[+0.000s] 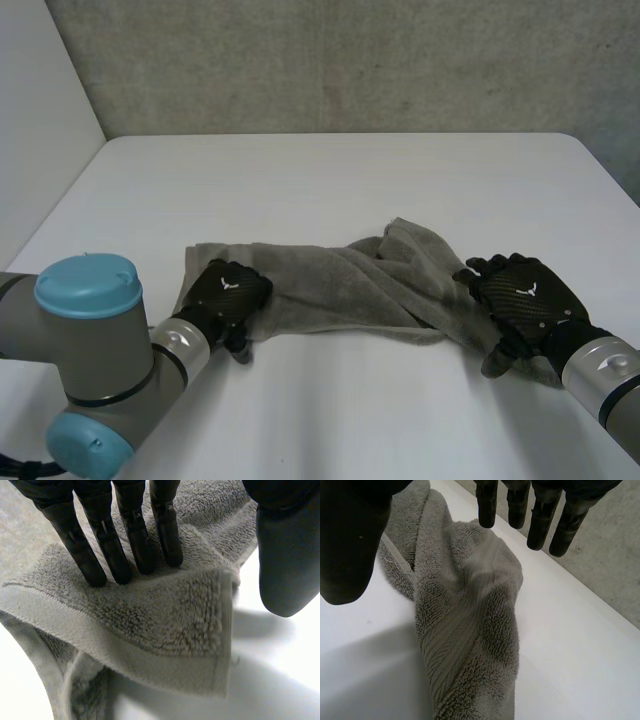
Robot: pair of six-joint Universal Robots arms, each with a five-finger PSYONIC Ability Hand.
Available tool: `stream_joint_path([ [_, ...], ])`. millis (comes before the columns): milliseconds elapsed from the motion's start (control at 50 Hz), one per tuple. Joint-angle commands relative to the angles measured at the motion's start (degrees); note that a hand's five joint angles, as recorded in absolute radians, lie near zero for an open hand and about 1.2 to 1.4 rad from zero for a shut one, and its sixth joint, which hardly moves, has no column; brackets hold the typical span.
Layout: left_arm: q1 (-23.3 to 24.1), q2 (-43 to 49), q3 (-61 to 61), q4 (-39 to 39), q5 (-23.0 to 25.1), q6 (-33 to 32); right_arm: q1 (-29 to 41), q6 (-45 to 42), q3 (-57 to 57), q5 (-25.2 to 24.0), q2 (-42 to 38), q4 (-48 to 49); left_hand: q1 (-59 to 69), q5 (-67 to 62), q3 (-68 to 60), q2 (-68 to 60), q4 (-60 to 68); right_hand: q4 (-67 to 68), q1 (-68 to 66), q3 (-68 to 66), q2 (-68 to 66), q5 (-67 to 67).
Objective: Fold the towel.
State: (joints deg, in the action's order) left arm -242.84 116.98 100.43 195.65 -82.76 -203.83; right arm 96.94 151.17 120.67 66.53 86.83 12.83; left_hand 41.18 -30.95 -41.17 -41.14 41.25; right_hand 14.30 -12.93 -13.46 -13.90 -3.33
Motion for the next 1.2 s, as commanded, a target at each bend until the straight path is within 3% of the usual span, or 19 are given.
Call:
stream_joint_path([
  [20, 0.17, 1.57, -2.08, 0.0, 0.06, -0.34, 0.0, 0.0, 0.0, 0.0, -0.08, 0.0, 0.49, -0.72, -0.5, -0.53, 0.42, -4.3, 2.93, 3.46, 3.9, 3.33],
  [440, -0.27, 4.39, -3.66, 0.08, -0.56, -0.96, 0.0, -0.79, 0.09, 0.0, -0.35, 0.0, -5.57, 5.34, 5.55, 5.52, -5.63, -4.3, 2.93, 3.46, 3.9, 3.33],
  [620, -0.53, 4.22, -4.37, 2.89, -4.42, -1.04, 0.0, -0.7, 0.09, 0.0, -0.35, 0.0, 1.66, -1.89, -1.67, -1.7, 1.59, -4.3, 2.93, 3.46, 3.9, 3.33],
  [820, -0.62, 4.57, -4.89, 4.04, -4.6, -1.04, 0.0, -0.79, 0.09, 0.0, -0.44, 0.0, 1.67, -1.9, -1.68, -1.71, 1.6, -4.3, 2.93, 3.46, 3.9, 3.33],
  [960, -0.71, 5.36, -5.51, 4.56, -4.6, -1.04, -0.09, -0.7, 0.0, 0.09, -0.61, 0.0, 18.12, -18.35, -18.14, -18.17, 18.06, -4.3, 2.93, 3.46, 3.9, 3.33],
  [1200, -1.85, 5.36, -5.6, 4.92, -4.69, -1.13, -0.09, -0.7, 0.0, 0.09, -0.88, 0.0, 13.95, -14.18, -13.96, -13.99, 13.88, -4.3, 2.93, 3.46, 3.9, 3.33],
])
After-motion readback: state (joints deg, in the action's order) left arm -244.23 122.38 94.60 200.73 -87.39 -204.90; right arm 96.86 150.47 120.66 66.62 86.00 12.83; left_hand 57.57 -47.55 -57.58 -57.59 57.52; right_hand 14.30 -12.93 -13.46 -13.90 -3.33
